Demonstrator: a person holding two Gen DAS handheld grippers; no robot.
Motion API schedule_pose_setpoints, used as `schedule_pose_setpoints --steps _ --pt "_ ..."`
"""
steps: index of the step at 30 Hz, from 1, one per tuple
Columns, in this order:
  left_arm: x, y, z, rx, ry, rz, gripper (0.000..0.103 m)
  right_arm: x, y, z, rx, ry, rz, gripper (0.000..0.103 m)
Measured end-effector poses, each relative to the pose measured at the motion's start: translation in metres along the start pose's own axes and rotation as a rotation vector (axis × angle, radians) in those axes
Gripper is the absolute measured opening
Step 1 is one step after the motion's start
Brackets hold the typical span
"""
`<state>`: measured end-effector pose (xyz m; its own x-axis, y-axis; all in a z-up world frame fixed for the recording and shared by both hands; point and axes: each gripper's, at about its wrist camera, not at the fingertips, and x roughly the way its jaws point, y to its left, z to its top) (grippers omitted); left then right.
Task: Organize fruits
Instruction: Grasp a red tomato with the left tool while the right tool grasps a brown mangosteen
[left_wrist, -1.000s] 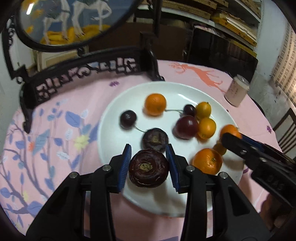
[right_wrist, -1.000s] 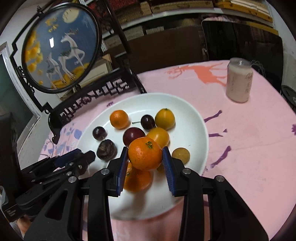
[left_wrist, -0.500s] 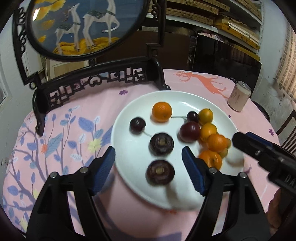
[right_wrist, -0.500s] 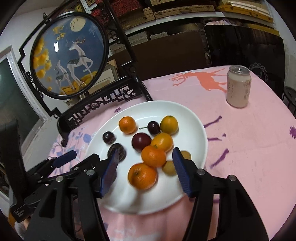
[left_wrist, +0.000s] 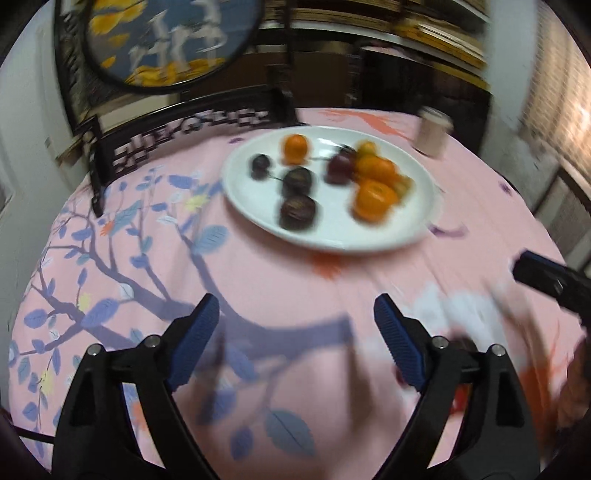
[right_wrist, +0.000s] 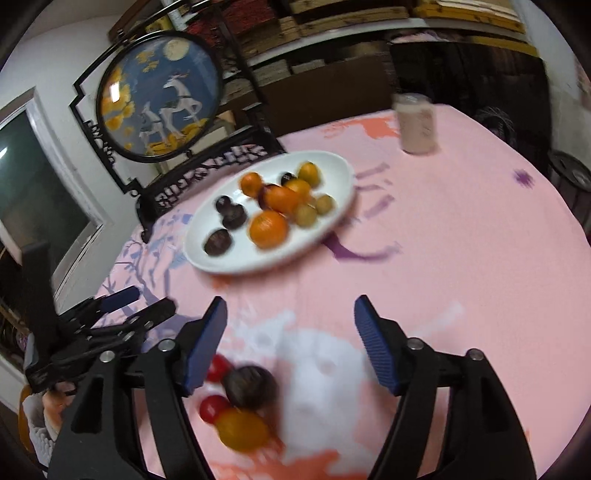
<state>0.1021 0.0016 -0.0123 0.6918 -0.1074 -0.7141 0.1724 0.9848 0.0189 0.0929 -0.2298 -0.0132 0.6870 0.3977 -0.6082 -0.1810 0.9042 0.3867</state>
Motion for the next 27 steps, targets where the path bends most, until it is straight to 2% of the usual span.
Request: schedule_pose_setpoints --steps 5,12,17,19,22,25,27 --pt "-0.011 -0.025 -0.020 0.095 -0.009 -0.014 0.092 -0.006 -0.019 0.000 0.068 -0.014 -0.018 0.075" --pt "-0.008 -0.044 -0.026 0.171 -0.007 -0.060 0.092 -0.006 -0.022 0.001 0.083 -0.006 -0.015 0.075" --pt "0.006 -0.053 -0.030 0.207 0.023 -0.033 0.092 -0.005 -0.021 0.000 0.082 0.001 -0.014 0.075" --pt "0.008 -0.051 -0.029 0.199 0.022 -0.020 0.098 -0.004 -0.022 0.000 0.083 0.004 -0.014 0.075" --pt "0.009 -0.037 -0.024 0.155 0.027 -0.011 0.100 0.000 -0.022 -0.001 0.086 0.016 -0.018 0.075" --pt "0.003 -0.010 -0.016 0.077 -0.008 0.108 0.100 0.002 -0.024 -0.002 0.092 0.028 -0.014 0.075" --pt "0.005 0.019 -0.012 -0.036 0.005 0.137 0.099 0.002 -0.023 -0.002 0.092 0.027 -0.008 0.075"
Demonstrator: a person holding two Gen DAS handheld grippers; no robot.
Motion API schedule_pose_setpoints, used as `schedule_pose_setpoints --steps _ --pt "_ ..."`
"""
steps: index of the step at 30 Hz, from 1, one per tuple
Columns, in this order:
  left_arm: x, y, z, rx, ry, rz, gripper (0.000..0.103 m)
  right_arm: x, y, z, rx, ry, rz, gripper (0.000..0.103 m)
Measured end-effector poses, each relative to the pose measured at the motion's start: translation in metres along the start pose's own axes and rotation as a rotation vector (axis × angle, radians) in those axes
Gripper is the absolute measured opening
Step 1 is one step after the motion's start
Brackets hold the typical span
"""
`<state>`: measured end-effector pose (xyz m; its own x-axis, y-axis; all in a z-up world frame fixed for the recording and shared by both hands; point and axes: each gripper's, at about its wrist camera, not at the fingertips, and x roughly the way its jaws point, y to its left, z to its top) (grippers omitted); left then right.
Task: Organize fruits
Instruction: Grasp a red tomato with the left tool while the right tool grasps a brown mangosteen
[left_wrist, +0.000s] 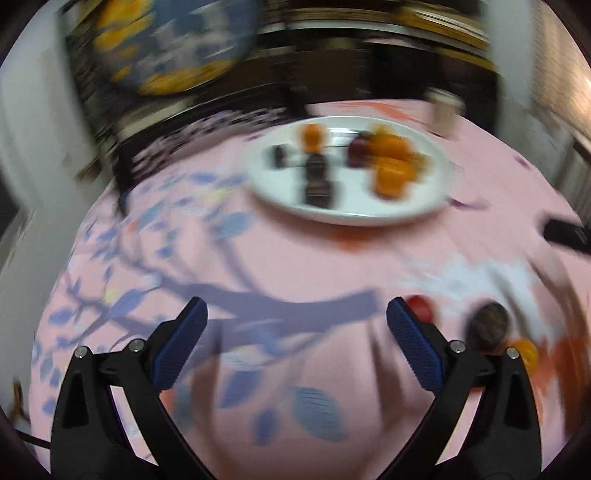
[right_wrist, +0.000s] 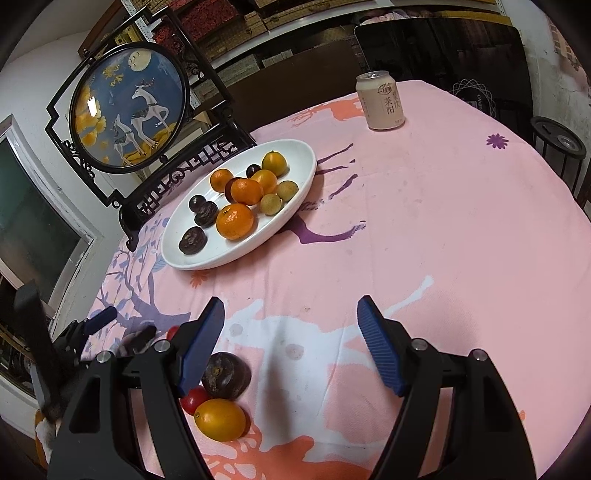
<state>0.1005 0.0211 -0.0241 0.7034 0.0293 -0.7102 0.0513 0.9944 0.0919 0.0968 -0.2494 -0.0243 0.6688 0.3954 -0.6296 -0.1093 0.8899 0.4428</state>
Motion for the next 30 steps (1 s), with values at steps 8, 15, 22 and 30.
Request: schedule_pose_setpoints --steps 8,15,22,30 --pt "-0.011 -0.017 -0.002 0.045 -0.059 -0.097 0.096 -0.001 0.003 -0.001 -0.014 0.000 0.019 0.075" --pt "-0.007 -0.054 -0.002 0.150 -0.044 -0.204 0.096 -0.003 0.003 0.000 -0.011 -0.007 0.013 0.075" --pt "0.024 -0.064 -0.003 0.191 0.044 -0.124 0.098 0.000 0.000 0.000 -0.003 0.003 0.008 0.075" --pt "-0.001 0.003 0.007 -0.045 -0.021 -0.120 0.095 0.001 0.002 -0.001 -0.011 0.008 0.024 0.075"
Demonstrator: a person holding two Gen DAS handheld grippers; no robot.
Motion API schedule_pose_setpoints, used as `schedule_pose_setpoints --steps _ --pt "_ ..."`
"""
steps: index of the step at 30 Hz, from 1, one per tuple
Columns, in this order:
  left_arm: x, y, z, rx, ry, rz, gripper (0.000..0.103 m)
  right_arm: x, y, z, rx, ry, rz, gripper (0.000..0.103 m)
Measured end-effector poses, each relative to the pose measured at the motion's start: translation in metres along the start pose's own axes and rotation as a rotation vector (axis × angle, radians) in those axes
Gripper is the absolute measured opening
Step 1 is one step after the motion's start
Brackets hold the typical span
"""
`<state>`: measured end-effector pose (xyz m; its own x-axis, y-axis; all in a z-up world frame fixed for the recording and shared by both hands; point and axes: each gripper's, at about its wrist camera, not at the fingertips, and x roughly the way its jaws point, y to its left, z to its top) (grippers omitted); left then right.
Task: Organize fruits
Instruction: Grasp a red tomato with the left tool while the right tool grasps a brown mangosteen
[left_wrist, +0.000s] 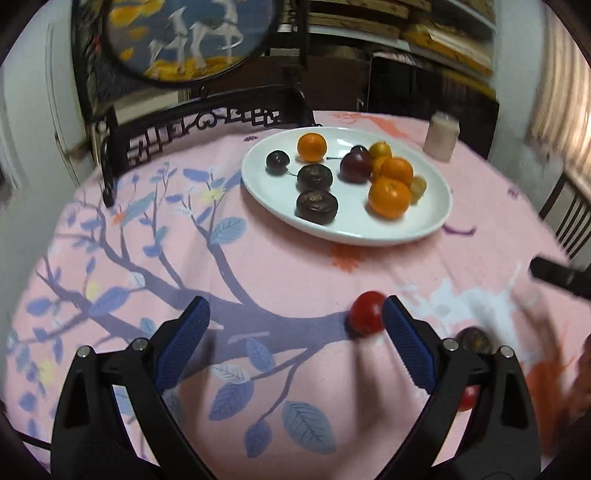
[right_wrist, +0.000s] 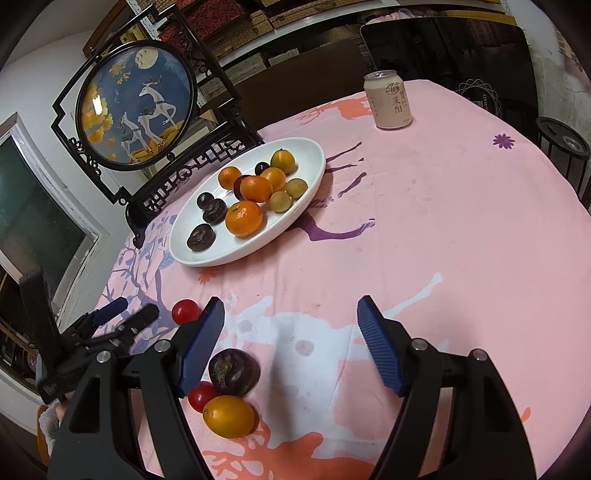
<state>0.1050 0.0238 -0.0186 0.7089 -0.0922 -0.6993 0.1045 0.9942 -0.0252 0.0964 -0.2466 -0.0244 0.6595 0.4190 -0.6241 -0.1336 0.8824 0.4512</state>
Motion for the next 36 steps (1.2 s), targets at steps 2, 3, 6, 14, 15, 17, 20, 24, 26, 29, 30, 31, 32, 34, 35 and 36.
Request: schedule_pose_setpoints --steps 2,3,6,14,15,17,20,24,26,29,30,31,32,34,35,36 --pt "0.004 -0.005 -0.001 0.013 0.009 -0.020 0.094 0.000 0.001 0.000 -0.006 0.001 0.000 0.075" --pt "0.008 -0.011 -0.001 0.035 0.013 -0.022 0.088 0.000 0.001 0.000 -0.007 0.001 -0.001 0.075" --pt "0.018 -0.027 -0.006 0.090 0.049 -0.032 0.065 0.001 0.000 0.000 -0.005 0.002 -0.004 0.075" --pt "0.031 -0.046 -0.008 0.152 0.061 -0.041 0.048 0.006 0.005 -0.004 -0.028 0.015 -0.004 0.075" --pt "0.037 -0.049 -0.008 0.158 0.080 -0.042 0.039 0.007 0.006 -0.004 -0.033 0.020 -0.003 0.075" --pt "0.039 -0.053 -0.009 0.176 0.086 -0.048 0.035 0.010 0.008 -0.006 -0.044 0.033 0.003 0.075" --pt "0.037 -0.046 -0.008 0.151 0.102 -0.076 0.030 0.011 0.011 -0.008 -0.052 0.045 0.013 0.075" --pt "0.025 -0.015 -0.001 0.046 0.072 -0.029 0.030 0.014 0.019 -0.012 -0.070 0.081 0.061 0.074" --pt "0.024 -0.002 0.002 -0.004 0.067 -0.014 0.030 0.017 0.030 -0.017 -0.115 0.108 0.087 0.071" --pt "0.027 0.007 0.003 -0.040 0.078 0.003 0.030 0.026 0.044 -0.027 -0.172 0.147 0.090 0.060" --pt "0.029 0.007 0.003 -0.040 0.083 0.005 0.030 0.029 0.046 -0.029 -0.181 0.158 0.088 0.054" --pt "0.030 0.006 0.003 -0.035 0.087 0.008 0.030 0.032 0.048 -0.031 -0.189 0.169 0.083 0.051" --pt "0.031 0.004 0.002 -0.026 0.089 0.012 0.030 0.034 0.048 -0.033 -0.192 0.173 0.079 0.050" --pt "0.030 0.002 0.000 -0.011 0.086 0.015 0.030 0.037 0.049 -0.034 -0.191 0.173 0.068 0.044" --pt "0.029 0.000 -0.001 -0.004 0.085 0.018 0.030 0.038 0.049 -0.034 -0.192 0.176 0.065 0.042" --pt "0.029 0.000 -0.001 0.000 0.086 0.020 0.030 0.040 0.050 -0.036 -0.196 0.181 0.062 0.040"
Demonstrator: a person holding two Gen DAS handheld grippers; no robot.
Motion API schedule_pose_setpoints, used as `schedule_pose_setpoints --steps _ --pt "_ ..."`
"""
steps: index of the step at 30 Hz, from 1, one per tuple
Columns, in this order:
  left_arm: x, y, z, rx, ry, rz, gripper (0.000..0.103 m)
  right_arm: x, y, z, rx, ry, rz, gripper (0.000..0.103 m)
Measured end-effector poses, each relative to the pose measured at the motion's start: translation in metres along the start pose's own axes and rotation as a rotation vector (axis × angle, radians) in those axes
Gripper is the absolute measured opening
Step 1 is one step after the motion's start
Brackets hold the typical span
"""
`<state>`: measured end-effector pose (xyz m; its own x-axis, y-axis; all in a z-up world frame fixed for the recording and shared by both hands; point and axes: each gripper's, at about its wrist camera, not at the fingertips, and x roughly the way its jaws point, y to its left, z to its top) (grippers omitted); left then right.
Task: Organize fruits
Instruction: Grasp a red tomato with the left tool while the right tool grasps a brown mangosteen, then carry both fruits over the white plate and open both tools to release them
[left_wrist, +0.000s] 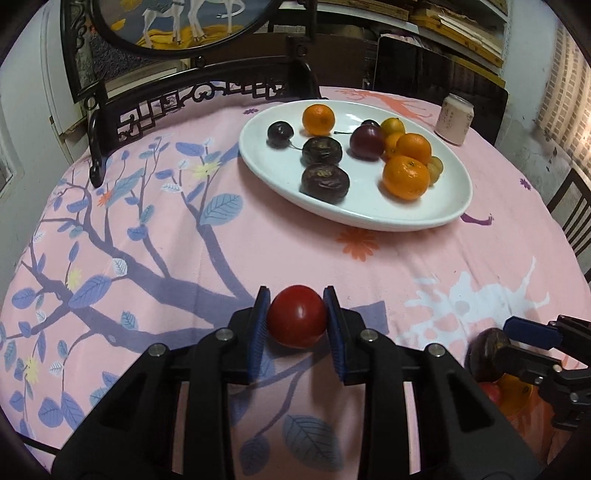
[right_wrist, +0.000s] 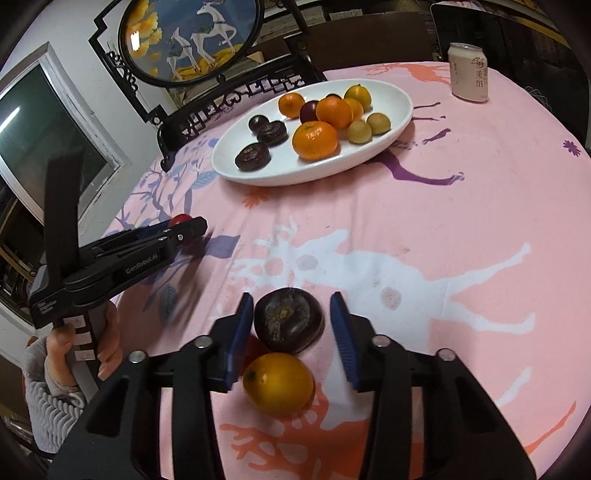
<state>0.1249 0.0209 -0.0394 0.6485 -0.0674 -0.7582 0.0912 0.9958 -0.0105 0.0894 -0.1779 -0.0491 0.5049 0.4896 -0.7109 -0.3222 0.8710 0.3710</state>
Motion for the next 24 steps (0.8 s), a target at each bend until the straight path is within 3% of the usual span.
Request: schedule_pose_setpoints --steps 6,15,24 --pt "0.004 -0.002 0.000 0.005 0.011 0.003 0.030 0.011 0.012 -0.003 -0.036 0.015 -0.013 0.039" --pt "0.007 -0.009 -0.003 0.043 0.012 0.028 0.030 0.008 0.011 -0.001 -0.030 -0.026 -0.004 0.024" --pt "-0.020 -0.006 0.004 0.020 -0.073 0.007 0.030 -0.013 -0.012 0.007 0.044 -0.106 -0.030 0.024"
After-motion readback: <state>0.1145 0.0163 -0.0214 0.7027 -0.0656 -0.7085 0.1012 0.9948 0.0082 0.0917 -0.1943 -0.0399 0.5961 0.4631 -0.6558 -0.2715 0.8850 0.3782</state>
